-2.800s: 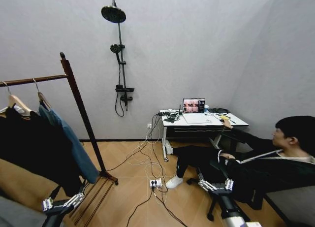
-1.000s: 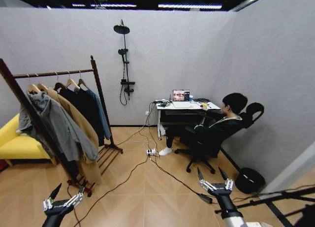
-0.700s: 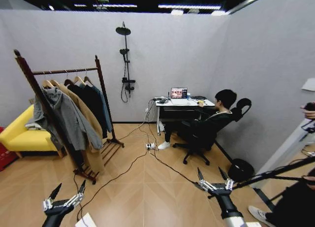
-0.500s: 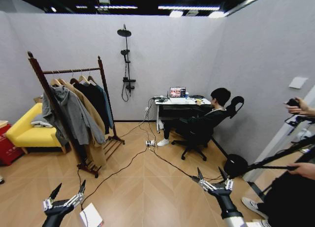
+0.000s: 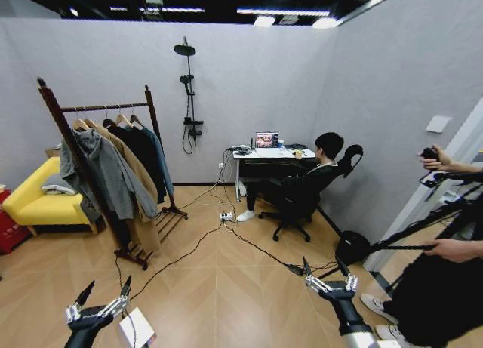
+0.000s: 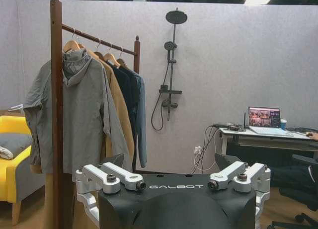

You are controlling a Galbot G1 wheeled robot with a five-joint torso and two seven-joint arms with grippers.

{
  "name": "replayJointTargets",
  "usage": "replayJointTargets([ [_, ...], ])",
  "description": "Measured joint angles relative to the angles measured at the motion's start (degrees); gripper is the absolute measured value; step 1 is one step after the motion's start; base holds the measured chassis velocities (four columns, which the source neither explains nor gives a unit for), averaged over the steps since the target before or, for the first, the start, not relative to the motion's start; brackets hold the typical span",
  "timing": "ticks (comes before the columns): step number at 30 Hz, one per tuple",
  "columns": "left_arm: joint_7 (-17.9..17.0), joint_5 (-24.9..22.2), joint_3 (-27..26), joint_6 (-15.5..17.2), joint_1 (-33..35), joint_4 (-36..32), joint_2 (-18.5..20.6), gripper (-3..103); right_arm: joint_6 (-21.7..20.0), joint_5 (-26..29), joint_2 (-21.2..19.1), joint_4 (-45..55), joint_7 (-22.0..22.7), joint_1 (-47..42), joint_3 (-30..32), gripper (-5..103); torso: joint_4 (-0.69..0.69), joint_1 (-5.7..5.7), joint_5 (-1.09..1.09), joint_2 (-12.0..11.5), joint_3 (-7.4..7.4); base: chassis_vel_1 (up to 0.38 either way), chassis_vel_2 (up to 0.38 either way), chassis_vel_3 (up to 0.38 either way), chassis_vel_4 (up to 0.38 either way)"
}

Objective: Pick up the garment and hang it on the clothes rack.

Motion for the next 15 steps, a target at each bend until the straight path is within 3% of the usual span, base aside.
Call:
replayJointTargets([
  [15, 0.0, 0.0, 0.0, 0.0, 0.0, 0.0, 0.0, 100, 0.0, 0.0, 0.0, 0.0, 0.0, 0.0, 0.0, 100, -0.01, -0.03, 0.01, 0.0, -0.01, -0.018, -0.008, -0.008, -0.012],
])
